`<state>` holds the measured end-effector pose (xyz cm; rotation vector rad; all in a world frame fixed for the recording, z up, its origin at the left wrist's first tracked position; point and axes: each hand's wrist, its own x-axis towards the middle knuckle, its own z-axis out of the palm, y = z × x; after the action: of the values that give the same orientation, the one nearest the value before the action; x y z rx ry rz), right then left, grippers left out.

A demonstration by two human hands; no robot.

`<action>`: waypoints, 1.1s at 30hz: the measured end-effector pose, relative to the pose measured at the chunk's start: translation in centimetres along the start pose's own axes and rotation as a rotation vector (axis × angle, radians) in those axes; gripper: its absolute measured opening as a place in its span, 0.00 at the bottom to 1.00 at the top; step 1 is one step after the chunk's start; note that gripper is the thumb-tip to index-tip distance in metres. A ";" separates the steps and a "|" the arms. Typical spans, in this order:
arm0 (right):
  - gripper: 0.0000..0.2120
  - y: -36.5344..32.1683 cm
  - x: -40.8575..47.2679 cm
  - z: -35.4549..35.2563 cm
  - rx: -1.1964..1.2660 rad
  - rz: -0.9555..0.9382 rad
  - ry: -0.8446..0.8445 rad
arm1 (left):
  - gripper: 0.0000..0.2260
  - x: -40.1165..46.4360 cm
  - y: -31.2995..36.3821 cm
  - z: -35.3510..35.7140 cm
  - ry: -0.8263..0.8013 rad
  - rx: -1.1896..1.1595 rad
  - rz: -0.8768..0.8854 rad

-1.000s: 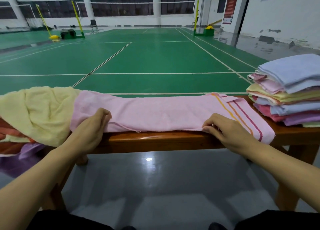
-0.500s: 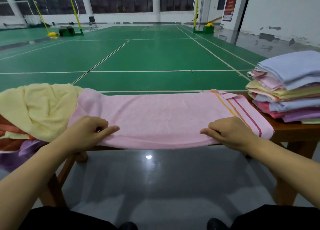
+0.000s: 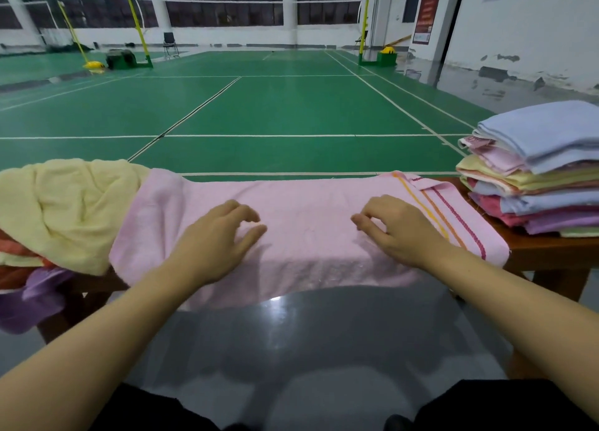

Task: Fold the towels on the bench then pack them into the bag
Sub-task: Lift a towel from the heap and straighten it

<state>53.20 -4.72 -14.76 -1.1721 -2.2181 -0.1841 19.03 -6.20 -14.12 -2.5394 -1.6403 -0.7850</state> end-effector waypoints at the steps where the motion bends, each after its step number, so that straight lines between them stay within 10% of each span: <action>1: 0.22 -0.1 1.0 0.4 0.027 0.035 -0.043 | 0.20 0.7 1.1 1.0 -0.036 0.001 -0.009; 11: 0.19 2.9 11.7 6.8 0.118 0.303 -0.483 | 0.33 7.8 6.0 6.8 -0.416 0.100 -0.248; 15: 0.18 3.6 15.2 8.2 0.107 0.356 -0.414 | 0.29 8.6 6.5 6.6 -0.268 0.035 -0.245; 20: 0.22 4.3 18.3 9.3 0.229 0.431 -0.526 | 0.14 6.7 12.0 3.7 -0.030 -0.614 -0.288; 26: 0.37 5.5 19.2 10.6 0.035 0.406 -0.753 | 0.24 5.8 13.3 1.7 -0.253 -1.672 -1.022; 33: 0.29 6.2 18.9 11.4 0.101 0.391 -0.514 | 0.44 0.3 13.9 4.1 -0.700 -1.634 -1.140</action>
<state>44.96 16.65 -13.93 -1.7091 -2.3162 0.4296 32.66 -11.06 -14.14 -2.0086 -4.0962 -2.1390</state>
